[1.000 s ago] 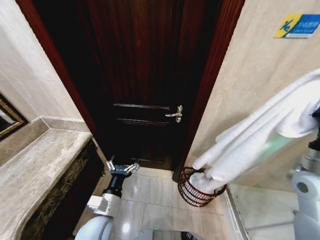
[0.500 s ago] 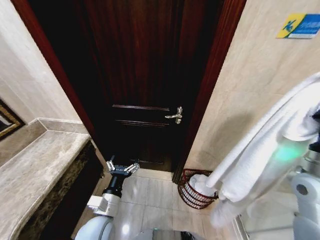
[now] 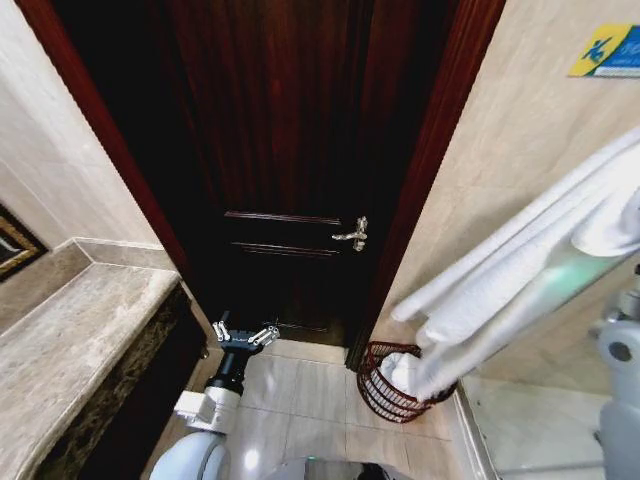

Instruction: Discard the used towel into the hamper.

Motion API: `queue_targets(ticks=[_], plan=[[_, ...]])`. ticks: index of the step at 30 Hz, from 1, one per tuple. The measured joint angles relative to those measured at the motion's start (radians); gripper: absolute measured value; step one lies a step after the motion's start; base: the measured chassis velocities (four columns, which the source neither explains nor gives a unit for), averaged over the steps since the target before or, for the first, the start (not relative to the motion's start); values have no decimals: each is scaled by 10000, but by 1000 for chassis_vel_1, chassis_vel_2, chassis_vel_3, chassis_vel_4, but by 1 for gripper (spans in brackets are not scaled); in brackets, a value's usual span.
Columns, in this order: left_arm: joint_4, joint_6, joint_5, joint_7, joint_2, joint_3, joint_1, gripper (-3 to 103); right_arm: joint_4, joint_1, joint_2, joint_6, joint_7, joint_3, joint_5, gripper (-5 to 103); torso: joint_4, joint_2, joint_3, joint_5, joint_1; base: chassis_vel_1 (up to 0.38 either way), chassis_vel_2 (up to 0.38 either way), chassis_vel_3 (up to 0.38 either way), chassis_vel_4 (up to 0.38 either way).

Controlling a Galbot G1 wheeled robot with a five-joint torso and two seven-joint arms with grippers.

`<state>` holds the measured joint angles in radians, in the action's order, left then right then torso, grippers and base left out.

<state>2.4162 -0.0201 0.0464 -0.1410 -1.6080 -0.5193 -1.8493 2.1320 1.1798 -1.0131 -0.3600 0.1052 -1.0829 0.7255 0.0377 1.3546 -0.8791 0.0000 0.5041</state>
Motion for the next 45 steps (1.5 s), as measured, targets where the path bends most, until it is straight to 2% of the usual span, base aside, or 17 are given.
queue_targets(ticks=[7,23,34,45], plan=[[0,0,0,0,-1,0,0,100,-1196,-116,-726,-807,727,897,-329,8,2,-6,2,0,3,0,0,0,0],[0,0,0,0,-1,0,0,100,-3326,143,-2011,-2055,1564,1834,-1161,8,0,-11,6,3,-1,0,0,0,0],[0,0,0,0,0,0,0,100,-4223,390,-2356,-2537,1801,2003,-1310,8,0,-12,8,-2,-3,0,0,0,0],[0,0,0,0,0,0,0,100,-6616,518,-2813,-3433,2362,2492,-1542,8,0,-14,8,1,-3,0,0,0,0]])
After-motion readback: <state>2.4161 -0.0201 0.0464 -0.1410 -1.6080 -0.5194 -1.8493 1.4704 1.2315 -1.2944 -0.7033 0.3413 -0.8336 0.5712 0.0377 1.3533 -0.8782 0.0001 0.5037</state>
